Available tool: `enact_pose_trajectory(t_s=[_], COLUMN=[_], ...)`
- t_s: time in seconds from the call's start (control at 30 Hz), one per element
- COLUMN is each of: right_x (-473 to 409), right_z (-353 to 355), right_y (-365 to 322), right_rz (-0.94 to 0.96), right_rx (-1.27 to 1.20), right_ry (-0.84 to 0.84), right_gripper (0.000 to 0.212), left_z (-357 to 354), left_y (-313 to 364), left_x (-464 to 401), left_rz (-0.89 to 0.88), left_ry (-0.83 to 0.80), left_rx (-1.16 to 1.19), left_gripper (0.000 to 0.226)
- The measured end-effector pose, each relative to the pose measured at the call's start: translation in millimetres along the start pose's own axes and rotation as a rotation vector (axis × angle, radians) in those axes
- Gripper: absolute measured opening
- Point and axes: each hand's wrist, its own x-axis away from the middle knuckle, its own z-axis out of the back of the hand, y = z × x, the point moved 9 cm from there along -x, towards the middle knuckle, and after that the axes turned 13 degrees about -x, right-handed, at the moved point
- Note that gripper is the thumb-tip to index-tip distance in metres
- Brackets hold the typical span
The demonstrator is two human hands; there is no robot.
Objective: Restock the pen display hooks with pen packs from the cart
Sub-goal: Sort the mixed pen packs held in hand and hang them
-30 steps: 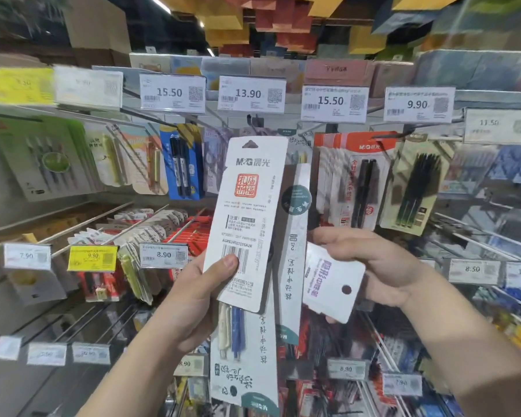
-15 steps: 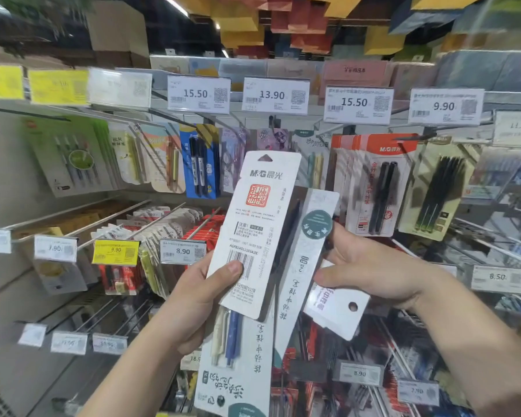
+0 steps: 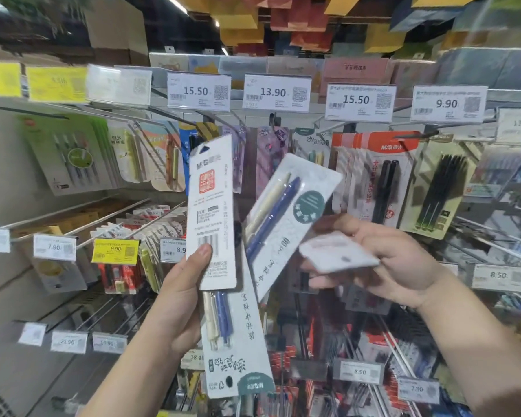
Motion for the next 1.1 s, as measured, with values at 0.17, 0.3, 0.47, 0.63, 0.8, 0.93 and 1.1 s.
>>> enact_pose_trajectory(t_s=[0.17, 0.3, 0.47, 0.63, 0.8, 0.93, 1.1], right_x=[1.5, -6.2, -7.5, -16.9, -32.1, -57.7, -87.5], right_z=[0.1, -0.5, -4.3, -6.8, -4.3, 2.8, -12.2], right_y=[-7.2, -25.6, -52.9, -60.5, -54.4, -38.8, -32.4], right_rz=[0.112, 0.266, 0.487, 0.481, 0.446, 0.400, 0.424], right_rx=[0.109, 0.358, 0.510, 0.591, 0.614, 0.346, 0.340], right_ry=[0.142, 0.339, 0.464, 0.462, 0.412, 0.406, 0.402], right_gripper=[0.045, 0.043, 0.040, 0.047, 0.080, 0.040, 0.023], left_z=[8.9, 13.1, 28.3, 39.6, 48.4, 60.0, 71.9], left_y=[5.2, 9.3, 18.1, 23.4, 22.7, 20.1, 21.8], left_x=[-0.8, 5.3, 10.7, 16.8, 27.3, 33.6, 36.4], left_rz=[-0.013, -0.021, -0.058, -0.088, -0.112, -0.119, -0.113], left_ry=[0.001, 0.018, 0.097, 0.135, 0.155, 0.206, 0.225], left_rx=[0.074, 0.078, 0.077, 0.133, 0.172, 0.177, 0.148], left_gripper=[0.093, 0.077, 0.093, 0.101, 0.097, 0.102, 0.101])
